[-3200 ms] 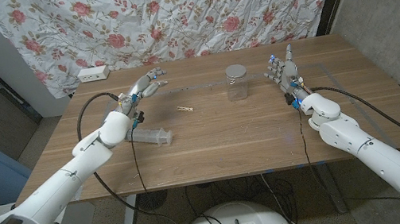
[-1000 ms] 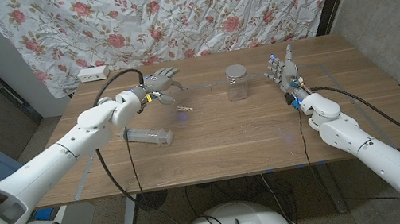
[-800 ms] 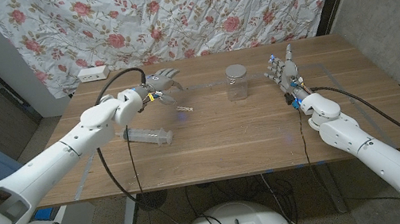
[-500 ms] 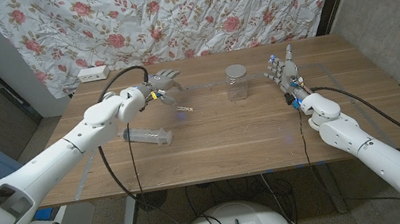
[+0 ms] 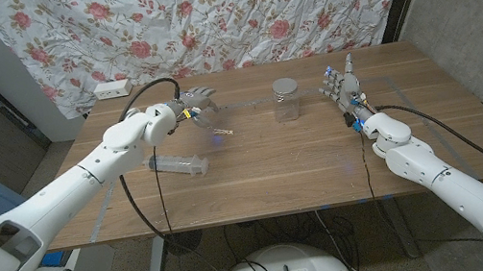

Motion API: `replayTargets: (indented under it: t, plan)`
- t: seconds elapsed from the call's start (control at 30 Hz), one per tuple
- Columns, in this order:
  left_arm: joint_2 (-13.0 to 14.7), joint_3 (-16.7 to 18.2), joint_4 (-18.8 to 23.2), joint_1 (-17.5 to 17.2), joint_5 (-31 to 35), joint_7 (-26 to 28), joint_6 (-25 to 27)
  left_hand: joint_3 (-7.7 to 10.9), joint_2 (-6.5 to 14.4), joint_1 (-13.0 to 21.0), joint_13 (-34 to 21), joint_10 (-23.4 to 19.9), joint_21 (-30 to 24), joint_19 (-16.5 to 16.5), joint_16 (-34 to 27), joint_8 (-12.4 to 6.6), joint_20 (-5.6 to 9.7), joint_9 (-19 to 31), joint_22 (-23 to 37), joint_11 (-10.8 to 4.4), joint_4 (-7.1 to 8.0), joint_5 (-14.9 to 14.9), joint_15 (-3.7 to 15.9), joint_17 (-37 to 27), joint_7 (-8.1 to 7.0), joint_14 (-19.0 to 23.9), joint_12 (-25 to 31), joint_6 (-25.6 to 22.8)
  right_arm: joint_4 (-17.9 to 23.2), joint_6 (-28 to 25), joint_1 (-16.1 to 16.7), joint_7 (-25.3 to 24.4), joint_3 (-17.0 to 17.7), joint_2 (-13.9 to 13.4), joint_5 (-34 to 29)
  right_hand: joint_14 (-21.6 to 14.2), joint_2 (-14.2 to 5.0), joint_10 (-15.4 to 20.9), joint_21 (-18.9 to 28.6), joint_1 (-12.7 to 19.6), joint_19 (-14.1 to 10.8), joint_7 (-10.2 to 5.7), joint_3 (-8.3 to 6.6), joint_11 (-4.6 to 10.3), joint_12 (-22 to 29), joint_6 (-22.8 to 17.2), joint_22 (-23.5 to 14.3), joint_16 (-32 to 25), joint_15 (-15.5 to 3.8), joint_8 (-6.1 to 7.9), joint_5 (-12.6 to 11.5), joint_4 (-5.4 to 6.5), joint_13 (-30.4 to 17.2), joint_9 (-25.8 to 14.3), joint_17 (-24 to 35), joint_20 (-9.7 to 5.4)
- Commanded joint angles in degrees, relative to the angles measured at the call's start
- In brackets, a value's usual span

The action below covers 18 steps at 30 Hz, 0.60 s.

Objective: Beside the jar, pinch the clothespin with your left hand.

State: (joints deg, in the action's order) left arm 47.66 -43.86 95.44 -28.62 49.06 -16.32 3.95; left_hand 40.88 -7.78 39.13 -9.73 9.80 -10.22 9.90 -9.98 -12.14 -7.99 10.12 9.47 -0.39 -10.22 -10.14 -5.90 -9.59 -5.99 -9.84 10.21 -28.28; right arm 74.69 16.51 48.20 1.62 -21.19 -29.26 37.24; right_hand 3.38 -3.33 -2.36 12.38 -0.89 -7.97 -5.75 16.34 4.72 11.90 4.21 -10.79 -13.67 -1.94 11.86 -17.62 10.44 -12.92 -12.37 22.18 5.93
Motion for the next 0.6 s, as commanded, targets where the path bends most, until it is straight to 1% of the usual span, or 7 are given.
replayTargets:
  t: [0.03,0.17,0.27,0.4,0.53,0.6]
  plan:
    - [-0.1,0.1,-0.4,-0.8,0.2,1.7,1.2,-0.71,-0.9,0.0,-0.2,1.2,-0.5,2.3,-0.4,-0.45,-0.02,0.1,0.2,-1.15,0.01,0.3,0.71,-0.2,-0.93,-5.9,0.6,-0.8,0.0,0.0,0.0,0.0,0.0,0.0,0.0,0.6,-4.04,0.0,0.2,-0.1,-0.3,-0.48,0.29,0.37,0.4,0.2,-0.3,-0.3,-2.05,0.33,-0.3,-0.02,-0.1,-0.1,0.2,0.07]
    - [-0.6,-0.1,-1.1,-0.7,0.0,2.4,1.3,-0.93,-1.1,-0.1,-0.2,1.2,-0.6,2.0,-0.5,-0.46,0.02,0.1,0.2,-1.12,0.01,0.2,0.77,-0.2,-0.95,-5.7,0.6,-0.9,0.0,0.0,0.0,0.0,0.0,0.0,0.0,0.5,-4.04,0.0,0.2,-0.1,-0.3,-0.44,0.29,0.36,0.4,0.1,-0.3,-0.3,-1.92,0.34,-0.3,-0.02,-0.1,-0.1,0.2,0.08]
    - [-0.9,-0.5,-1.3,-0.7,0.6,2.7,2.0,-1.17,-1.2,-0.1,-0.2,1.1,-0.7,1.7,-0.5,-0.46,-0.33,0.1,0.2,-0.88,-0.01,0.2,0.83,-0.2,-0.99,-5.7,0.6,-1.0,0.0,0.0,0.0,0.0,0.0,0.0,0.0,0.6,-4.04,0.0,0.2,-0.1,-0.3,-0.44,0.29,0.36,0.4,0.1,-0.3,-0.3,-1.99,0.35,-0.3,-0.02,-0.1,-0.1,0.2,0.09]
    - [-1.1,-0.6,-1.4,-1.2,1.1,4.5,2.7,-1.45,-1.4,-0.1,-0.2,1.0,-0.8,1.2,-0.5,-0.57,-0.62,0.1,0.2,-0.87,-0.04,0.1,0.92,-0.2,-1.19,-5.4,0.7,-1.5,0.0,0.0,0.0,0.0,0.0,0.0,0.0,0.5,-4.04,0.0,0.2,-0.1,-0.3,-0.42,0.29,0.47,0.4,0.1,-0.3,-0.3,-2.04,0.36,-0.3,-0.02,-0.1,-0.1,0.2,0.09]
    - [-1.2,-0.7,-1.4,-1.8,1.3,5.6,3.4,-1.76,-1.6,0.0,-0.2,0.4,-1.0,0.5,-0.6,-0.80,-0.66,0.1,0.2,-0.96,-0.12,0.0,0.89,-0.2,-1.03,-4.9,0.9,-2.3,0.0,0.0,0.0,0.0,0.0,0.0,0.0,0.5,-4.04,0.1,0.3,-0.1,-0.4,-0.38,0.29,0.43,0.4,0.2,-0.3,-0.4,-1.97,0.32,-0.3,-0.02,-0.1,-0.1,0.2,0.07]
    - [-1.3,-0.8,-1.5,-2.1,1.0,5.6,3.6,-1.92,-1.7,0.1,-0.2,0.0,-1.0,0.1,-0.7,-0.96,-0.56,0.1,0.2,-1.01,-0.16,-0.1,0.94,-0.2,-0.69,-4.6,1.0,-2.8,0.0,0.0,0.0,0.0,0.0,0.0,0.0,0.5,-4.04,0.1,0.3,-0.1,-0.4,-0.37,0.29,0.40,0.4,0.1,-0.3,-0.4,-1.96,0.34,-0.3,-0.02,-0.1,-0.1,0.2,0.02]
